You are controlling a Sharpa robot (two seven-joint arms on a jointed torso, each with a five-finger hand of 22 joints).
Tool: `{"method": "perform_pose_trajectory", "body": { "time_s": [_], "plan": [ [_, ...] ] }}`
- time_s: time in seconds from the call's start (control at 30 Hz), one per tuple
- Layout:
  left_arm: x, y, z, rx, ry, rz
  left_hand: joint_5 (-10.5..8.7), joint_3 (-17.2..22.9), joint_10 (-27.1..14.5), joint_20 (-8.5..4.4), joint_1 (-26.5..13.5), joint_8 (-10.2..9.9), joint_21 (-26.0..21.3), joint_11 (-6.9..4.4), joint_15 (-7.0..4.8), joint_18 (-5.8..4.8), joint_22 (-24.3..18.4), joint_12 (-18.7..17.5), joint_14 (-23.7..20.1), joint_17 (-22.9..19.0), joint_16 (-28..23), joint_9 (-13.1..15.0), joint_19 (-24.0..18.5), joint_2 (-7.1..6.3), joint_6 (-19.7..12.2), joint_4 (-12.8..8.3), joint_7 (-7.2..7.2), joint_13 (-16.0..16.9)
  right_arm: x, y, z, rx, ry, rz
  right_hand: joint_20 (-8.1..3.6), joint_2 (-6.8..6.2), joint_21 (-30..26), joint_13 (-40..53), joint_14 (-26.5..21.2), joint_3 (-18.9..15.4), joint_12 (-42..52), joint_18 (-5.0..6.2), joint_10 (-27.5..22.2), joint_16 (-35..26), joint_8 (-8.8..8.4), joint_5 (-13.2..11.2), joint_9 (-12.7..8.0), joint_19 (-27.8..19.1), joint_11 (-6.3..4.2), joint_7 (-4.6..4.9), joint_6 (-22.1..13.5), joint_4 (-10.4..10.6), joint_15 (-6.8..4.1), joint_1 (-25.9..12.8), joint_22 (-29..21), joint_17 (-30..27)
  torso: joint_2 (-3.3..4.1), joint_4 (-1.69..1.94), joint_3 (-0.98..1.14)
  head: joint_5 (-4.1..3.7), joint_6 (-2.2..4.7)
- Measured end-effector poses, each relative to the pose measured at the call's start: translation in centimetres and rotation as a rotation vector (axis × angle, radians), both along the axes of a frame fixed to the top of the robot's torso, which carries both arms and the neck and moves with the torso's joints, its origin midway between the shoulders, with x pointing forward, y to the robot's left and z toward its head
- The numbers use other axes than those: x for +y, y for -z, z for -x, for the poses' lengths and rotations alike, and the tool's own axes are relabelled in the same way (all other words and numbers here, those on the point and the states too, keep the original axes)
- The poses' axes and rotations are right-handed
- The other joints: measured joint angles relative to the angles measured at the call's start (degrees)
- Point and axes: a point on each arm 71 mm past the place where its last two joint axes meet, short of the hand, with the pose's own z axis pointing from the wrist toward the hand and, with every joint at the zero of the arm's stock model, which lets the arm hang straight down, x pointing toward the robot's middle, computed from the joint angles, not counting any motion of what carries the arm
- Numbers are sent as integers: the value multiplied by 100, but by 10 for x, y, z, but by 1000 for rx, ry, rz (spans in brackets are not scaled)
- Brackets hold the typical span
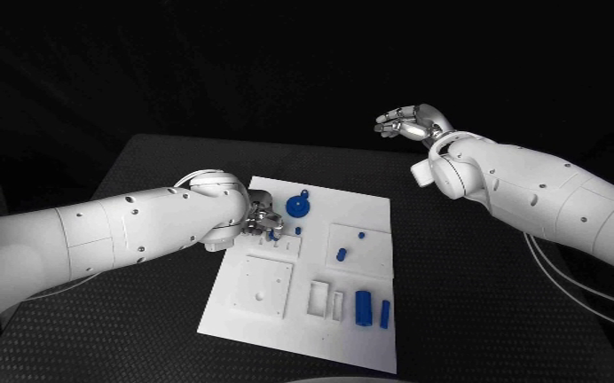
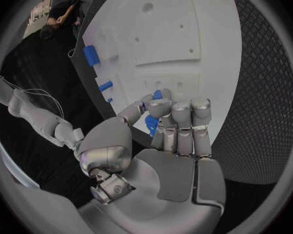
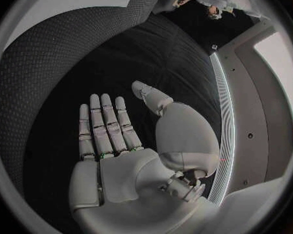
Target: Assemble the parts on the task board
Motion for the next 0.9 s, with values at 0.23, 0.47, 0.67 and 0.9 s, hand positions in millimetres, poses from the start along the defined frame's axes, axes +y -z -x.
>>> {"method": "perform_pose_trajectory", "body": {
  "time_s": [0.23, 0.47, 0.67, 0.9],
  "plan": [
    [-2, 1, 3, 7, 9, 3, -22, 0, -1, 0, 0, -21, 0, 1, 0, -4, 0, 0, 0, 0, 0, 2, 0, 0, 0, 0, 0, 0, 0, 0, 0, 1, -1, -1, 0, 0, 0, -6, 0, 0, -22, 1, 0, -10, 0, 23, 0, 1, 0, 21, -20, 0, 0, 0, 12, -5, -1, -1, 0, 14, -4],
    [-3, 2, 5, 14, 14, 4, -13, 3, -2, 1, -4, -39, 0, 2, 0, -31, -1, -24, 0, -1, 0, 13, 0, 5, 1, 2, 0, -1, 0, 0, 0, 2, -1, -1, -1, 0, 1, -11, 0, -16, -22, 1, 0, -10, 0, 23, 0, 1, 0, 20, -20, -16, 0, 0, 19, -11, -1, -2, -1, 20, -15],
    [-1, 2, 5, 18, 14, 2, -9, 9, -3, 0, -32, -44, 0, 3, -1, -38, -1, -24, 0, -1, 0, 26, 0, 32, 1, 7, 0, -1, 0, 0, 0, 3, -2, -1, -1, 0, 1, -12, 0, -16, -44, 1, 20, -10, 0, 23, 0, 1, 21, 40, 0, -16, -1, 0, 26, -16, -1, -6, 3, 20, -25],
    [0, 4, 6, 27, 15, -1, -10, 20, -4, 21, -32, -77, 0, 4, -2, -40, -1, -23, 2, -2, 0, 0, -21, 32, 1, 3, -1, -1, 0, 1, 0, 4, -3, -2, -1, 0, 1, -17, 0, -16, -44, 2, 20, -10, 0, 23, -5, 2, 20, 40, 0, -16, -1, 0, 32, -16, 0, -6, 3, 29, -31]
  ]
}}
